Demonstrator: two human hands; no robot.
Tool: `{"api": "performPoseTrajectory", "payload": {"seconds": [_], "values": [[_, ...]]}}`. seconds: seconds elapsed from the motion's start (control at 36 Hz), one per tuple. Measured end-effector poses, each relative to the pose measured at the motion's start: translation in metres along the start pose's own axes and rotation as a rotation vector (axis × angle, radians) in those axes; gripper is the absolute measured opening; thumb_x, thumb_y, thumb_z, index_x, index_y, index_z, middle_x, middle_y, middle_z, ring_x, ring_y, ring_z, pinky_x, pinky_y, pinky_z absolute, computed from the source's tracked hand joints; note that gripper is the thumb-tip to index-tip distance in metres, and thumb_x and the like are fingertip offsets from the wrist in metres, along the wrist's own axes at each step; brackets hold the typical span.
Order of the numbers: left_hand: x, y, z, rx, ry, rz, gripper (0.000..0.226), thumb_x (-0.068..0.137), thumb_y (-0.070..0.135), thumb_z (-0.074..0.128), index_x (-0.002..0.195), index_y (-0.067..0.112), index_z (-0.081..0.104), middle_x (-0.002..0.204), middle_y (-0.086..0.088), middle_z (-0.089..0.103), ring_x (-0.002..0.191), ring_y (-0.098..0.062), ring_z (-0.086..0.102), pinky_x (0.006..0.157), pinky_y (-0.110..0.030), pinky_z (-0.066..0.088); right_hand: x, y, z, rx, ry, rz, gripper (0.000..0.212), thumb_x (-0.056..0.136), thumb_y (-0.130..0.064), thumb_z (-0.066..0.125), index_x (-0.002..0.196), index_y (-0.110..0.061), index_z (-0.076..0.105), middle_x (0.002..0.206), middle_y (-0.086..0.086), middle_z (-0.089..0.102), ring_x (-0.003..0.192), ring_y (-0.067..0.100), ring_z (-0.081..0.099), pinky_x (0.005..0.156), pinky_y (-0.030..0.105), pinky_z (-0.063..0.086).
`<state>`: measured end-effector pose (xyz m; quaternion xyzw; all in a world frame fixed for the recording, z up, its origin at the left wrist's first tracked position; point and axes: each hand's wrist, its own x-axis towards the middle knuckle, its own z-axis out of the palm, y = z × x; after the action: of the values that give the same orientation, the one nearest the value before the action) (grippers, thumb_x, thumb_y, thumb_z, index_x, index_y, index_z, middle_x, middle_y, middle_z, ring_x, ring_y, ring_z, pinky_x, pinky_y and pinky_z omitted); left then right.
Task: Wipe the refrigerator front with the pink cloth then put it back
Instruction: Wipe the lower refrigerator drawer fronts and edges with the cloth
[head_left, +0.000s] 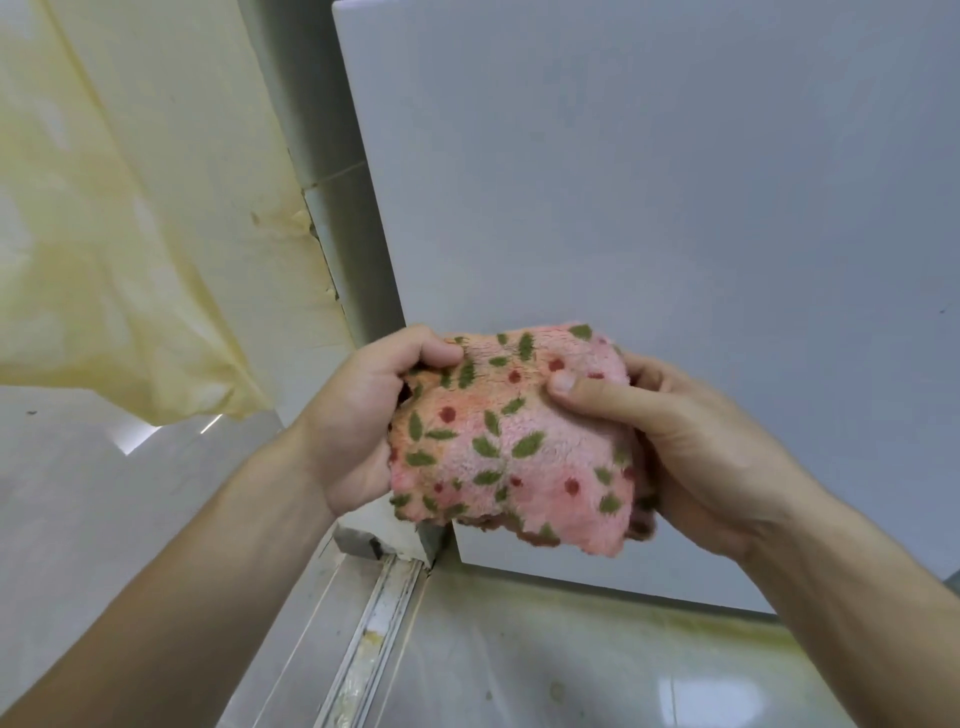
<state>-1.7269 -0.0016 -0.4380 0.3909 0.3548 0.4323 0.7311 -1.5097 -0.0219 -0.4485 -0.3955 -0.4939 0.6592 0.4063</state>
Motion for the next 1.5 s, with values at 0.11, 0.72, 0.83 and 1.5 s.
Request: {"api": "performPoseTrajectory", "payload": {"seconds": [0.11, 0.72, 0.83, 1.5], "values": [[0.005, -0.004, 0.001, 0.183, 0.221, 0.235, 0.029, 0.093, 0.021, 0.063, 0.112, 0.002, 0.073, 0.116, -0.016, 0.075, 0.106, -0.026, 0.071, 0.094, -0.039, 0.061, -0.007, -0.007, 0.004, 0.152, 0.151, -0.173, 0.037, 0.074, -0.020, 0.083, 0.108, -0.010, 0.073, 0.101, 0.018, 0.079, 0.087, 0.037, 0.078, 0.073, 0.048, 0.064], [0.009, -0.014, 0.026, -0.013, -0.283, 0.377, 0.044, 0.093, -0.002, 0.039, 0.130, 0.010, 0.060, 0.113, -0.012, 0.077, 0.098, -0.021, 0.077, 0.074, -0.030, 0.063, 0.037, 0.054, 0.042, -1.077, 0.893, -1.338, 0.035, 0.103, -0.011, 0.063, 0.136, -0.019, 0.069, 0.148, 0.003, 0.057, 0.135, 0.021, 0.048, 0.116, 0.039, 0.033], [0.023, -0.011, 0.014, 0.533, 0.117, 0.656, 0.035, 0.102, 0.002, 0.051, 0.111, 0.026, 0.074, 0.086, -0.002, 0.076, 0.049, -0.024, 0.061, 0.037, -0.036, 0.046, 0.066, 0.061, 0.037, -1.281, 0.917, -1.251, 0.058, 0.101, -0.015, 0.066, 0.155, -0.027, 0.049, 0.165, -0.001, 0.037, 0.157, 0.026, 0.029, 0.128, 0.049, 0.018], [0.067, 0.012, -0.094, 1.464, 0.944, 1.282, 0.059, 0.107, 0.025, 0.043, 0.163, 0.012, 0.028, 0.170, -0.022, 0.015, 0.158, -0.042, 0.014, 0.129, -0.054, 0.011, 0.127, 0.017, 0.073, -1.484, 1.101, -1.156, 0.058, 0.112, -0.036, 0.046, 0.165, -0.025, 0.026, 0.172, 0.001, 0.018, 0.161, 0.025, 0.013, 0.130, 0.045, -0.001]]}}
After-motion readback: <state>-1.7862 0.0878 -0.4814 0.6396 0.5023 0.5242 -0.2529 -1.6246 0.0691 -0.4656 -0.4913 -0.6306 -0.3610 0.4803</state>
